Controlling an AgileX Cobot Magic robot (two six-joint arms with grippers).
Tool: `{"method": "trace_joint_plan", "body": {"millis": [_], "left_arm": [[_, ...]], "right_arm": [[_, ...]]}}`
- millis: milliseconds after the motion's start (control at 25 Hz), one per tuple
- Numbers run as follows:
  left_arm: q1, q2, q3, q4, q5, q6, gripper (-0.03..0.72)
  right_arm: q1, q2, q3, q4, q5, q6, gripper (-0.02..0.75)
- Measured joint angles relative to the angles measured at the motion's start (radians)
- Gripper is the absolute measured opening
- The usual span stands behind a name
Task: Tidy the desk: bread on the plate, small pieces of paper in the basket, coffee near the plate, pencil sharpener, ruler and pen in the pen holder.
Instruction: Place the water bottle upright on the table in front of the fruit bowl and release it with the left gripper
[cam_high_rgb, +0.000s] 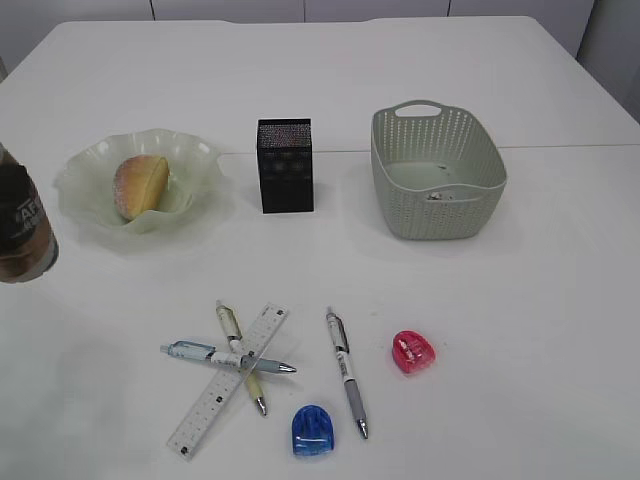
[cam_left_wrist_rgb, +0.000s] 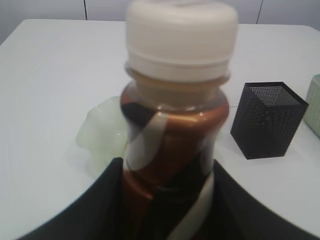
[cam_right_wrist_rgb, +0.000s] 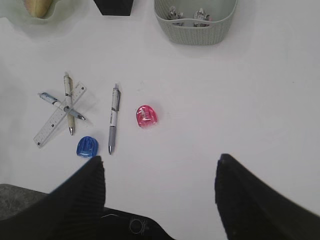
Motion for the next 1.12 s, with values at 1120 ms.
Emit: {"method": "trace_joint_plan", "body": {"millis": [1120], "left_arm": [[0.002,0.748,-0.173,-0.01,-0.54,0.0,0.317]], "right_arm": [[0.0,0.0,0.0,-0.123,0.0,0.0,0.504]]}}
